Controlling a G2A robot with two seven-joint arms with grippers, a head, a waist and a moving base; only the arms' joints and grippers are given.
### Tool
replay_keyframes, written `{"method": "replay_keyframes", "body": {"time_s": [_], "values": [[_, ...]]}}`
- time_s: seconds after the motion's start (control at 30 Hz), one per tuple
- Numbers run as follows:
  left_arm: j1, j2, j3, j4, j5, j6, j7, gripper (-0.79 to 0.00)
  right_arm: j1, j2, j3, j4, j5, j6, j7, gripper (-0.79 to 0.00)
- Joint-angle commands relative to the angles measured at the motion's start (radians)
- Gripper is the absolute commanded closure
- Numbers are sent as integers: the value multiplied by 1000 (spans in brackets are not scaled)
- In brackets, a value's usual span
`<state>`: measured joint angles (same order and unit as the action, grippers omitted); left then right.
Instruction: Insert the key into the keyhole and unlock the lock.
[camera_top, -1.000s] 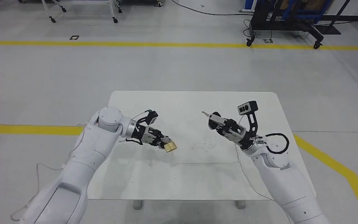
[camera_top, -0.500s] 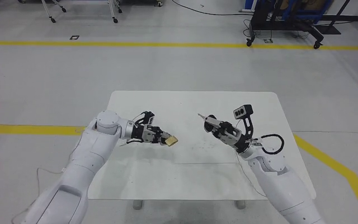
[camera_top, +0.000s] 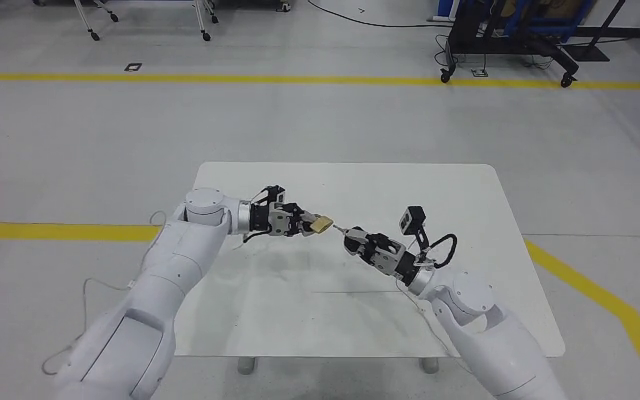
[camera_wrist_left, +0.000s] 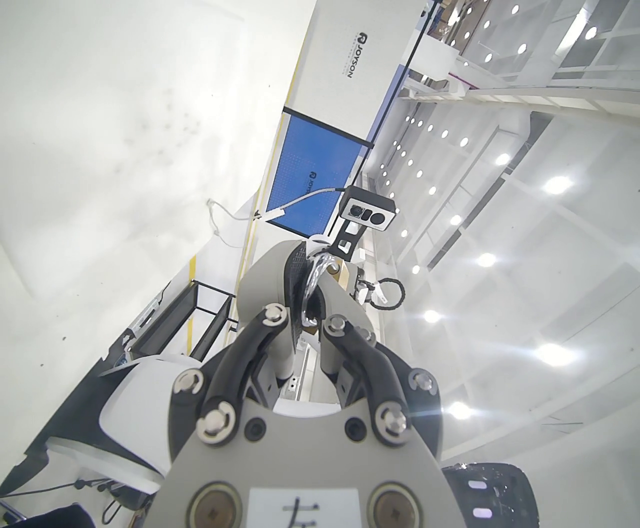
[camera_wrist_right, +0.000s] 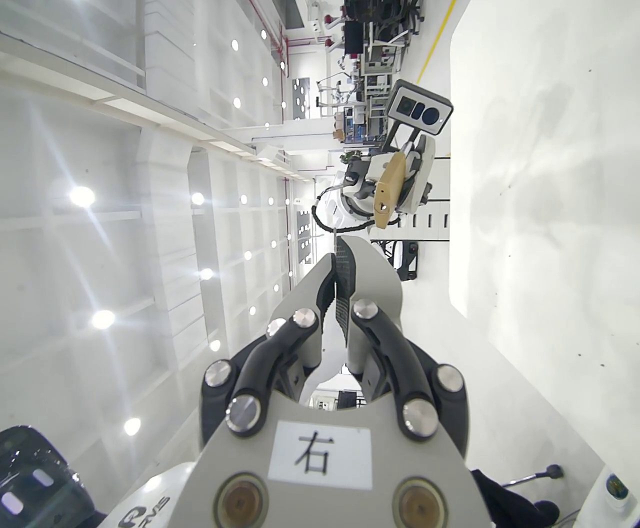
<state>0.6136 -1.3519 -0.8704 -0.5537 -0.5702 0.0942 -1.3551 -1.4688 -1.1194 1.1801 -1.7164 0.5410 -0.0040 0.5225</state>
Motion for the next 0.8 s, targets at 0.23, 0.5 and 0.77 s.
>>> {"method": "replay_keyframes", "body": {"time_s": [0.23, 0.5, 0.77], "values": [[-9, 1, 1, 42, 24, -37, 19, 0, 5, -6, -14, -2, 8, 4, -24, 0], [34, 4, -7, -16, 24, -39, 62, 0, 11, -10, -40, 3, -81, 66, -118, 0], [68, 19, -36, -87, 39, -50, 134, 0, -21, -21, -66, -35, -115, 99, -244, 0]]}}
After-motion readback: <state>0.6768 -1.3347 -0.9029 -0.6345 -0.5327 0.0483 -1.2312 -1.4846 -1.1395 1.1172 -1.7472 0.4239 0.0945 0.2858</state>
